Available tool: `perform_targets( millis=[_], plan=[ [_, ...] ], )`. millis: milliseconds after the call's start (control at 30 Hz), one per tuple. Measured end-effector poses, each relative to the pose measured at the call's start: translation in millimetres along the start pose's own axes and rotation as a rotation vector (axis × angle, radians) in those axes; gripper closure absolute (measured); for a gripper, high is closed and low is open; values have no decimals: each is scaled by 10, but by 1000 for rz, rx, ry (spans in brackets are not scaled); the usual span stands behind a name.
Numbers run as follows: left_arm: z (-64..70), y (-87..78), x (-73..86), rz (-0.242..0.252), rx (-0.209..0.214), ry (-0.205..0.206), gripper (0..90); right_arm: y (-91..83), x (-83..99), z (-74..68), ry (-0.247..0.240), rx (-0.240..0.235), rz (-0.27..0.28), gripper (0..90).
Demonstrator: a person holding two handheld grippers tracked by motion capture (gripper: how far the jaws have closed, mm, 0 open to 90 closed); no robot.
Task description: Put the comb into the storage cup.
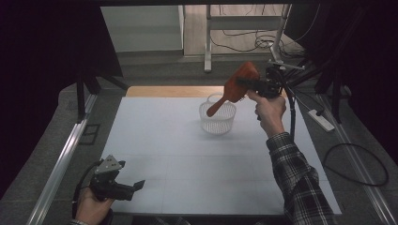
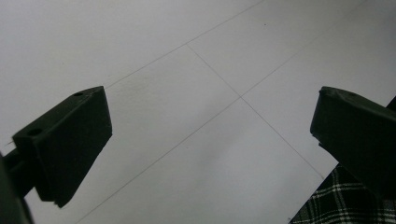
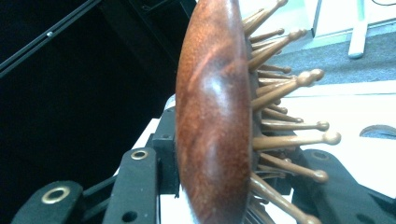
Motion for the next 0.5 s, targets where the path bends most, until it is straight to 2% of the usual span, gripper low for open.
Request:
perform_targets(
  millis=[500],
  plan=[
    [-3, 1, 5, -6, 3, 0, 0, 227, 121, 93, -13, 31, -38, 572]
  ],
)
Point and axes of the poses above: each handheld gripper's, and its own axes: y roughly forward along the jaws, x roughly out of its underside, z roughly to its right, the point moved 7 cm from there along y, roughly forward along the jaws, and after that the axes turned 13 degrees about -y, right-handed, at the moved point
